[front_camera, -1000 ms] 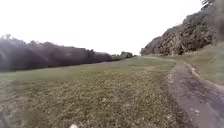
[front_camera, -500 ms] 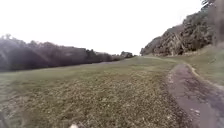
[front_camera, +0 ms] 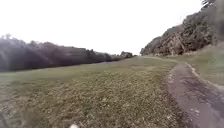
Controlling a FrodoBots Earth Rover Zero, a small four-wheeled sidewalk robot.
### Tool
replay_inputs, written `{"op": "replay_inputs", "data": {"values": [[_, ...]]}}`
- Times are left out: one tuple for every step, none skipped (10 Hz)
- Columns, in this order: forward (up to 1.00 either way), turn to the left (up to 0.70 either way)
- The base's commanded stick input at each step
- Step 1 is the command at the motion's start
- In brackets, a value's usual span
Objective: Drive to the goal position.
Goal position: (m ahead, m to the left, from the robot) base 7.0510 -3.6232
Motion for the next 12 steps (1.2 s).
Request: {"op": "replay_inputs", "data": {"values": [[0.06, 0.00], [0.06, 0.00], [0.06, 0.00], [0.06, 0.00], [0.06, 0.00], [0.06, 0.00], [0.06, 0.00], [0.06, 0.00], [0.06, 0.00], [0.06, 0.00], [0.06, 0.00], [0.06, 0.00]]}}
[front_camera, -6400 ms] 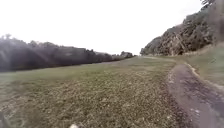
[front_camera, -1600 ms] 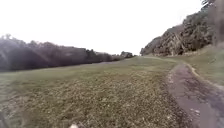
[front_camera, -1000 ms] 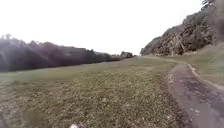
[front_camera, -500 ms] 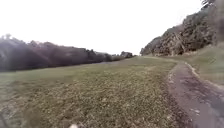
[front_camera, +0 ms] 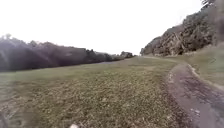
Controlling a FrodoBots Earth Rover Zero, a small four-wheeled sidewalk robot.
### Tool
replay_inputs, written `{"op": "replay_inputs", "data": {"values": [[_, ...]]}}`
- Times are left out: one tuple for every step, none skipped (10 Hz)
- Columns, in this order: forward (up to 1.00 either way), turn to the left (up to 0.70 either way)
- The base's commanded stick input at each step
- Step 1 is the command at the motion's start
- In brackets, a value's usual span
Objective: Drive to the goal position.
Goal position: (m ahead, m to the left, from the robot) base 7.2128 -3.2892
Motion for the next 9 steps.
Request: {"op": "replay_inputs", "data": {"values": [[0.06, 0.00], [0.06, 0.00], [0.06, 0.00], [0.06, 0.00], [0.06, 0.00], [0.05, 0.00], [0.06, 0.00], [0.06, 0.00], [0.06, 0.00]]}}
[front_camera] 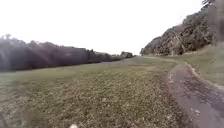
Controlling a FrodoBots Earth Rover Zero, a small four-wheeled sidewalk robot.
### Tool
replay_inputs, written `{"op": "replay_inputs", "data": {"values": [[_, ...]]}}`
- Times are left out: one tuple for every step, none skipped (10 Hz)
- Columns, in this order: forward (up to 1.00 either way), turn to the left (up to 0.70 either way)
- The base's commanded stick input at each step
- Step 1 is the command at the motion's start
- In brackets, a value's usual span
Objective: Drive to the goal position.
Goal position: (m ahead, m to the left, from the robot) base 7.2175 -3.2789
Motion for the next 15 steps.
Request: {"op": "replay_inputs", "data": {"values": [[0.06, 0.00], [0.06, 0.00], [0.06, 0.00], [0.06, 0.00], [0.06, 0.00], [0.06, 0.00], [0.06, 0.00], [0.06, 0.00], [0.06, 0.00], [0.06, 0.00], [0.06, 0.00], [0.06, 0.00], [0.06, 0.00], [0.06, 0.00], [0.06, 0.00]]}}
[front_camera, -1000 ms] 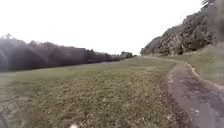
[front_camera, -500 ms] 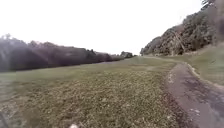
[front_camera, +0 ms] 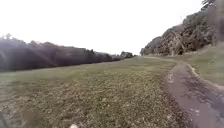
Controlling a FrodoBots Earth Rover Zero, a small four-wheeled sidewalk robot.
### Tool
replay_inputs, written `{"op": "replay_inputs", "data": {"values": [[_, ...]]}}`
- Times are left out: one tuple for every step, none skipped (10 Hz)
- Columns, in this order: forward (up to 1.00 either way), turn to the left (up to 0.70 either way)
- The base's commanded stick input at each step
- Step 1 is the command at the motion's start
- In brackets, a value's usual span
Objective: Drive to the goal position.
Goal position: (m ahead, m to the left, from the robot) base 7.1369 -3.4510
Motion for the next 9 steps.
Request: {"op": "replay_inputs", "data": {"values": [[0.05, 0.00], [0.06, 0.00], [0.06, 0.00], [0.06, 0.00], [0.06, 0.00], [0.06, 0.00], [0.06, 0.00], [0.06, 0.00], [0.06, 0.00]]}}
